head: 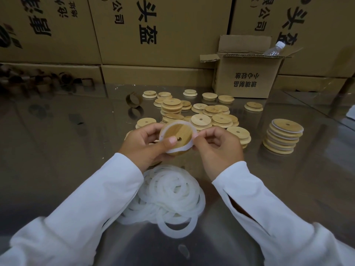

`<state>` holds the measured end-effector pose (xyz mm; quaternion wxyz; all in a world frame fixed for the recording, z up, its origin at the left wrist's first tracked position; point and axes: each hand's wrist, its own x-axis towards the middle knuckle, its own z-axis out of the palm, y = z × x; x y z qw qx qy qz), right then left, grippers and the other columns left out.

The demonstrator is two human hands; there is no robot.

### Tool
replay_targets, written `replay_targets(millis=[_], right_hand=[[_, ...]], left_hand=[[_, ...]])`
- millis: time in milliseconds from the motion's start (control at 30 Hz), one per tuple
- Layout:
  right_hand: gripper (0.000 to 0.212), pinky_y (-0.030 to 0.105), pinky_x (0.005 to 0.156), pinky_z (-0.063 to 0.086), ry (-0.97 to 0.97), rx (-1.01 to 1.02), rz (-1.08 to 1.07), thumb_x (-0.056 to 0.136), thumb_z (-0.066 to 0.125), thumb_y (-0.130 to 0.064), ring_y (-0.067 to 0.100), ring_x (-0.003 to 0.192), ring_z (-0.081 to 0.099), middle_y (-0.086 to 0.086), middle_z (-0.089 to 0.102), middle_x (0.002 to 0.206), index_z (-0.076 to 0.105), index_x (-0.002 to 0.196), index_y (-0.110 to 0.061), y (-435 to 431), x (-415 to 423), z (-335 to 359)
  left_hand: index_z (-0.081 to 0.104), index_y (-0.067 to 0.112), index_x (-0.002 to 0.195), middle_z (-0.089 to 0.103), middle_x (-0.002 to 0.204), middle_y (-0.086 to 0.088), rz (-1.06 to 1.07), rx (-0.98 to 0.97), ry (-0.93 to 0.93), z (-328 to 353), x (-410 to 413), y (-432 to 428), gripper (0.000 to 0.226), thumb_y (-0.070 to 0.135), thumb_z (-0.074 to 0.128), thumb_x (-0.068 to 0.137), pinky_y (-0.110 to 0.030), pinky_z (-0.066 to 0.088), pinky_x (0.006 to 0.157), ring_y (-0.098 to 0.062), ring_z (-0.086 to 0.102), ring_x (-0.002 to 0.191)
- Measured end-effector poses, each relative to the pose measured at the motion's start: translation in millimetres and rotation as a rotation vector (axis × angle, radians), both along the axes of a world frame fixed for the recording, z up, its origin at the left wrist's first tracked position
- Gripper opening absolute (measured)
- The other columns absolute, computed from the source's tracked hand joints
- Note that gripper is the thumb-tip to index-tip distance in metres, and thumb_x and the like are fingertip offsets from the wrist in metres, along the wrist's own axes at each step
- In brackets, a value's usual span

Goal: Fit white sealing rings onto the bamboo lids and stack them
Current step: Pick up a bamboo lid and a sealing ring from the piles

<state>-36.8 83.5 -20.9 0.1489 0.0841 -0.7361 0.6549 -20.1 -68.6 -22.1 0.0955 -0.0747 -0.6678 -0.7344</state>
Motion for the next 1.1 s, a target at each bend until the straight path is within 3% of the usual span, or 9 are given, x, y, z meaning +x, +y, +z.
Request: replay_targets(millis=[133, 267, 400, 500, 633, 700, 767, 933, 1100], right_hand=[[0.016, 0.007, 0.062, 0.043, 0.147, 0.236, -0.02, 0.081, 0.065, -0.02, -0.001, 0.072, 0.057, -0.016, 0.06, 0.065, 0.058, 0.067, -0.026, 1, 5, 0], [0.011, 0.005, 0.063, 0.039, 0.213, 0.366, 0.001, 0.082, 0.063, -0.021, -0.008, 0.076, 0.053, -0.019, 0.058, 0.069, 0.059, 0.073, -0.025, 0, 6, -1], [0.014, 0.003, 0.059, 0.038, 0.118, 0.329, 0.038, 0.085, 0.062, -0.023, -0.008, 0.067, 0.053, -0.018, 0.057, 0.068, 0.058, 0.071, -0.026, 4, 2, 2], [0.015, 0.011, 0.063, 0.04, 0.024, 0.251, 0.089, 0.085, 0.062, -0.022, 0.0, 0.067, 0.054, -0.014, 0.059, 0.069, 0.059, 0.07, -0.024, 5, 0, 6], [0.016, 0.015, 0.067, 0.043, 0.033, 0.211, 0.104, 0.085, 0.062, -0.02, 0.003, 0.069, 0.056, -0.013, 0.061, 0.069, 0.062, 0.069, -0.024, 5, 1, 11], [0.014, 0.021, 0.071, 0.047, 0.037, 0.183, 0.087, 0.084, 0.063, -0.02, 0.007, 0.072, 0.059, -0.011, 0.063, 0.07, 0.062, 0.07, -0.023, 5, 2, 9], [0.013, 0.024, 0.073, 0.05, 0.047, 0.168, 0.057, 0.082, 0.065, -0.021, 0.009, 0.073, 0.061, -0.01, 0.064, 0.071, 0.061, 0.07, -0.023, 4, 4, 5], [0.015, 0.017, 0.066, 0.049, 0.103, 0.15, 0.024, 0.078, 0.069, -0.022, 0.002, 0.065, 0.059, -0.014, 0.062, 0.066, 0.058, 0.068, -0.026, -3, 9, -1], [0.021, 0.025, 0.07, 0.051, 0.084, 0.073, -0.002, 0.076, 0.071, -0.018, 0.008, 0.067, 0.061, -0.013, 0.063, 0.062, 0.059, 0.061, -0.026, 0, 6, -1]], left_hand=[[0.067, 0.02, 0.088, 0.07, 0.08, 0.007, 0.008, -0.226, 0.009, -2, -2, -2, 0.019, 0.011, 0.07, 0.072, -0.017, 0.051, 0.065, -0.007, 0.066, 0.076], [0.069, 0.02, 0.087, 0.07, 0.078, 0.008, 0.038, -0.28, 0.056, -3, -2, -2, 0.012, 0.016, 0.067, 0.075, -0.015, 0.05, 0.065, -0.006, 0.065, 0.075], [0.068, 0.018, 0.088, 0.07, 0.078, 0.007, 0.041, -0.295, 0.096, 0, -1, -2, 0.013, 0.012, 0.066, 0.077, -0.014, 0.049, 0.066, -0.005, 0.064, 0.074], [0.068, 0.019, 0.086, 0.069, 0.074, 0.012, 0.024, -0.273, 0.116, 2, 0, -1, 0.015, 0.019, 0.066, 0.071, -0.013, 0.049, 0.066, -0.002, 0.064, 0.074], [0.071, 0.024, 0.083, 0.07, 0.078, 0.002, -0.006, -0.119, 0.026, 2, 0, -3, 0.023, 0.031, 0.067, 0.061, -0.035, 0.052, 0.074, -0.015, 0.063, 0.076], [0.072, 0.024, 0.081, 0.07, 0.078, -0.001, -0.009, -0.099, -0.012, 1, 1, -2, 0.023, 0.032, 0.068, 0.06, -0.039, 0.051, 0.077, -0.018, 0.063, 0.076], [0.071, 0.021, 0.08, 0.07, 0.075, 0.0, -0.004, -0.103, -0.028, 1, 1, -1, 0.024, 0.032, 0.069, 0.059, -0.036, 0.053, 0.075, -0.015, 0.064, 0.073], [0.065, 0.013, 0.072, 0.067, 0.064, 0.0, 0.037, -0.037, -0.063, 2, 0, 0, 0.022, 0.028, 0.069, 0.056, -0.033, 0.053, 0.07, -0.013, 0.062, 0.061], [0.063, 0.009, 0.08, 0.07, 0.072, -0.004, -0.04, -0.023, -0.087, 2, 0, 0, 0.027, 0.019, 0.069, 0.055, -0.032, 0.056, 0.069, -0.016, 0.066, 0.065]])
